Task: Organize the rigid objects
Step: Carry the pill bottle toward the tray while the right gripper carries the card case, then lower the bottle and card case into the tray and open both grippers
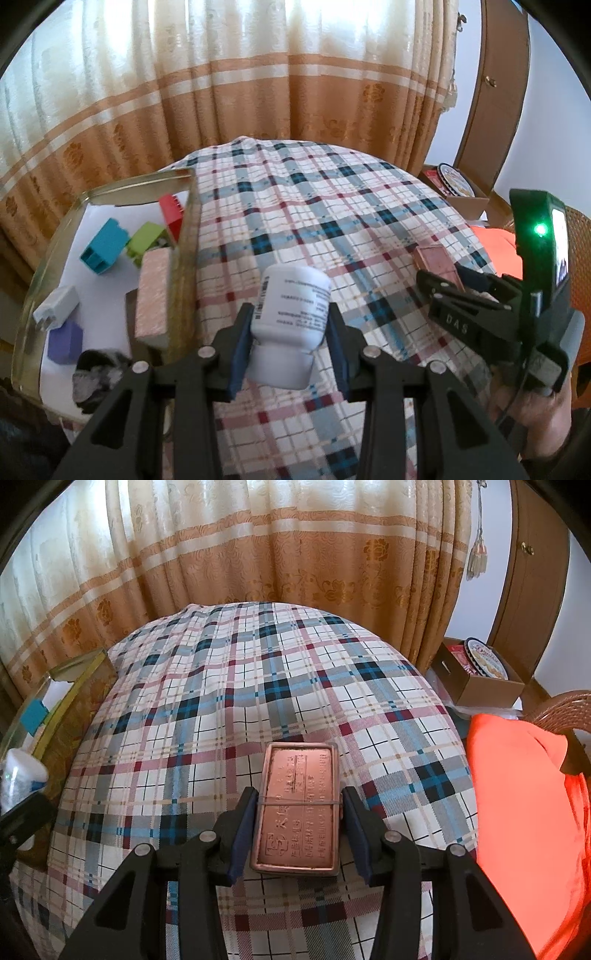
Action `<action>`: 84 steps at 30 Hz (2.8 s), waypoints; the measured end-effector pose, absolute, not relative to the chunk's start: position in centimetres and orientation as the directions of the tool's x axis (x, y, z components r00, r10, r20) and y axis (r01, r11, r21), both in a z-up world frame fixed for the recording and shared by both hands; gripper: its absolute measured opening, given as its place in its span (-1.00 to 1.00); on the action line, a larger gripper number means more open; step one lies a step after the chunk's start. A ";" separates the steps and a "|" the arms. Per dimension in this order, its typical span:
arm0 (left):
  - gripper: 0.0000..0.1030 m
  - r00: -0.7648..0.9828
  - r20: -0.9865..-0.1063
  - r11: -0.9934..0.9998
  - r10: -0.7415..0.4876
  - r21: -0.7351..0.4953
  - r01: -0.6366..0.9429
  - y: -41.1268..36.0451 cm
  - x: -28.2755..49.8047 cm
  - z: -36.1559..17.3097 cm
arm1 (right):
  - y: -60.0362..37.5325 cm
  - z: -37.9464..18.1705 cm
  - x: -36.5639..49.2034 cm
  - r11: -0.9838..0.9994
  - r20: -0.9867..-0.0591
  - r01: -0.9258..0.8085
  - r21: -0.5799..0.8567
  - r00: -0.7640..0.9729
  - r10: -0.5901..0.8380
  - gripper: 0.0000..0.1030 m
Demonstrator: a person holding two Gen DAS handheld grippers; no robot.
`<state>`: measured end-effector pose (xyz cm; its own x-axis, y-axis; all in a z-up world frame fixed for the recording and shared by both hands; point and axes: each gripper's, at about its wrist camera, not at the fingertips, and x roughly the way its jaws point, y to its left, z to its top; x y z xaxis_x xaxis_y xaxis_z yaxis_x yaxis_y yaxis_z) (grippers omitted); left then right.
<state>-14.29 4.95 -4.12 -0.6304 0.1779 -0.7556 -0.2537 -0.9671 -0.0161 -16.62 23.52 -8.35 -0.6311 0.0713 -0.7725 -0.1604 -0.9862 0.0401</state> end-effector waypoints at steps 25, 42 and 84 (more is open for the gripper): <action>-0.28 -0.689 -0.709 -0.983 0.154 -0.040 -0.179 -1.0 -12.6 -1.8 | 17.5 -3.6 -14.0 -0.976 -0.743 -0.105 0.190 -0.665 -0.074 -0.05; -0.28 -0.717 -0.694 -0.998 0.058 -0.043 -0.040 -6.8 -13.5 -1.0 | 9.8 0.6 -13.8 -0.980 -0.681 0.081 0.183 -0.708 -0.186 -0.05; -0.28 -0.716 -0.694 -0.993 -0.080 -0.008 0.119 -14.2 -15.6 -1.6 | 0.5 2.4 -16.7 -0.957 -0.648 0.243 0.157 -0.706 -0.286 -0.05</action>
<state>-15.56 -14.22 -1.61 -0.7155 -0.0798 -0.6940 0.1188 -0.9929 -0.0082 -16.67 0.55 2.40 -0.7060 -0.2857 -0.6480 0.2434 -0.9572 0.1567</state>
